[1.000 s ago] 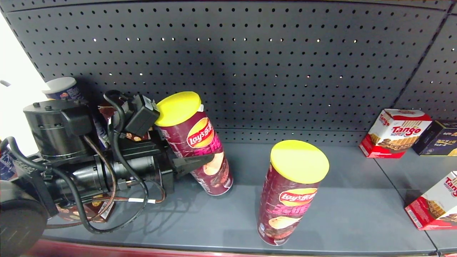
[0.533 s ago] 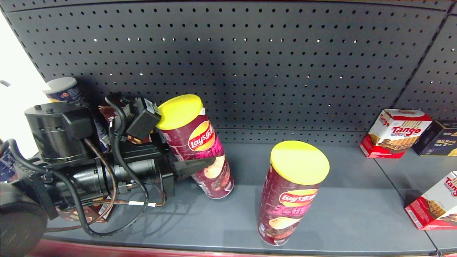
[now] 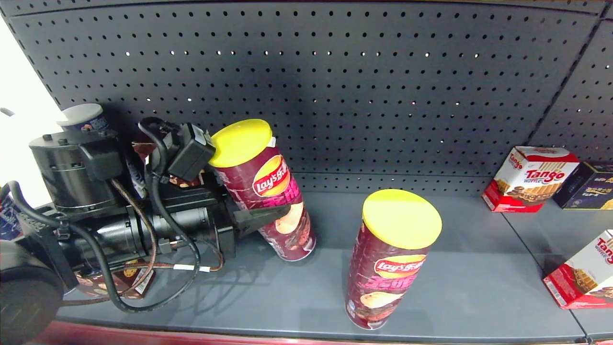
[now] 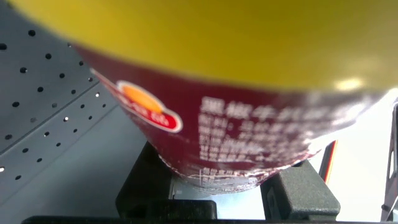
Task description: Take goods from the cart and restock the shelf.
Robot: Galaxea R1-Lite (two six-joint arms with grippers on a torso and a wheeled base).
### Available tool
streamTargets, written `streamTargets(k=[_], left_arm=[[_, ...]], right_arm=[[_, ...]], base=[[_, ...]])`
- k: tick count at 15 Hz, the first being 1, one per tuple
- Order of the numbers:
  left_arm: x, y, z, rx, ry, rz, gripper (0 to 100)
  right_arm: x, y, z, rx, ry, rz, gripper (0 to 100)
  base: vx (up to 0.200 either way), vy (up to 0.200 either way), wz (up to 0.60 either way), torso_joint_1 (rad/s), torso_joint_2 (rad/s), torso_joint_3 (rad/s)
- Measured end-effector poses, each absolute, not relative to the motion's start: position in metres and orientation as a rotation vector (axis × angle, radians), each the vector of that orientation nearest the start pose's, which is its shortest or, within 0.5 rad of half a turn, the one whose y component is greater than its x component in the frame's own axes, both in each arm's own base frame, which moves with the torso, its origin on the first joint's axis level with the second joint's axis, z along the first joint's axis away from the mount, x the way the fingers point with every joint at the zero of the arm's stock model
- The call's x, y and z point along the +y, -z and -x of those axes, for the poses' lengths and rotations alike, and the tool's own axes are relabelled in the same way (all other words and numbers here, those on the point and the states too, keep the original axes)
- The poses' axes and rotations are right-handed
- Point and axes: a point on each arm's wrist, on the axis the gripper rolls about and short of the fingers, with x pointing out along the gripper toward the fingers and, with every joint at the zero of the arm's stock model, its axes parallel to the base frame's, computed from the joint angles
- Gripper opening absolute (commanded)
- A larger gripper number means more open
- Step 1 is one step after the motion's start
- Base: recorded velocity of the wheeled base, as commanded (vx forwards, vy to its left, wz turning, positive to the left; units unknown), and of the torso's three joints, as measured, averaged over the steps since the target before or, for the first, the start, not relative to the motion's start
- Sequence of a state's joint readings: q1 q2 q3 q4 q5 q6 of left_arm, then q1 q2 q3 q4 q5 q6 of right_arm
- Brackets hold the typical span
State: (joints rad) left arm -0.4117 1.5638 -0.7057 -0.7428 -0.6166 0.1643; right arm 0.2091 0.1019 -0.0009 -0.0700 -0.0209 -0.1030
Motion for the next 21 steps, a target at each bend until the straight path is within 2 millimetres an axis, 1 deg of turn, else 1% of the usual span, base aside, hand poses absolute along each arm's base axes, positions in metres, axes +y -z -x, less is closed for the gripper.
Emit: streamTargets(k=[2,4,5,8,13,15,16,17,19,20,21], left_arm=[[-0.119,-0.208,-0.241,0.028,1.034,-0.137,0],[-0.119,-0.208,-0.241,0.029,1.034,-0.137,0],[-0.120,-0.208,-0.242,0.029,1.036,-0.137,0],[-0.121,-0.210,-0.245,0.022,1.037,-0.137,0],[-0.123,-0.211,-0.248,0.015,1.038,-0.137,0],[-0.124,-0.212,-0.250,0.012,1.038,-0.138,0],[-0.125,-0.212,-0.252,0.013,1.039,-0.138,0],[-0.125,-0.213,-0.254,0.012,1.036,-0.138,0],[-0.125,-0.211,-0.256,0.017,1.035,-0.139,0],[-0.125,-0.210,-0.257,0.021,1.037,-0.139,0],[-0.125,-0.209,-0.257,0.023,1.045,-0.138,0]], right_arm=[[-0.005,-0.084,0.014,0.033,-0.092,0.081,100],[-0.003,-0.084,0.014,0.028,-0.140,0.147,100],[-0.003,-0.084,0.014,0.035,-0.120,0.125,100],[-0.003,-0.084,0.014,0.072,0.040,0.072,100],[0.000,-0.083,0.019,0.062,0.017,0.077,100],[0.001,-0.083,0.022,0.034,-0.034,-0.003,100],[0.001,-0.083,0.023,0.023,-0.029,-0.012,100],[0.000,-0.083,0.023,0.014,-0.008,-0.014,100],[-0.004,-0.084,0.024,0.004,0.168,-0.013,100],[-0.005,-0.083,0.024,0.001,0.215,-0.012,100],[-0.004,-0.083,0.024,-0.001,0.185,-0.007,100]], base=[[0.000,0.000,0.00,0.000,0.00,0.000],[0.000,0.000,0.00,0.000,0.00,0.000],[0.000,0.000,0.00,0.000,0.00,0.000],[0.000,0.000,0.00,0.000,0.00,0.000],[0.000,0.000,0.00,0.000,0.00,0.000],[0.000,0.000,0.00,0.000,0.00,0.000],[0.000,0.000,0.00,0.000,0.00,0.000],[0.000,0.000,0.00,0.000,0.00,0.000],[0.000,0.000,0.00,0.000,0.00,0.000],[0.000,0.000,0.00,0.000,0.00,0.000],[0.000,0.000,0.00,0.000,0.00,0.000]])
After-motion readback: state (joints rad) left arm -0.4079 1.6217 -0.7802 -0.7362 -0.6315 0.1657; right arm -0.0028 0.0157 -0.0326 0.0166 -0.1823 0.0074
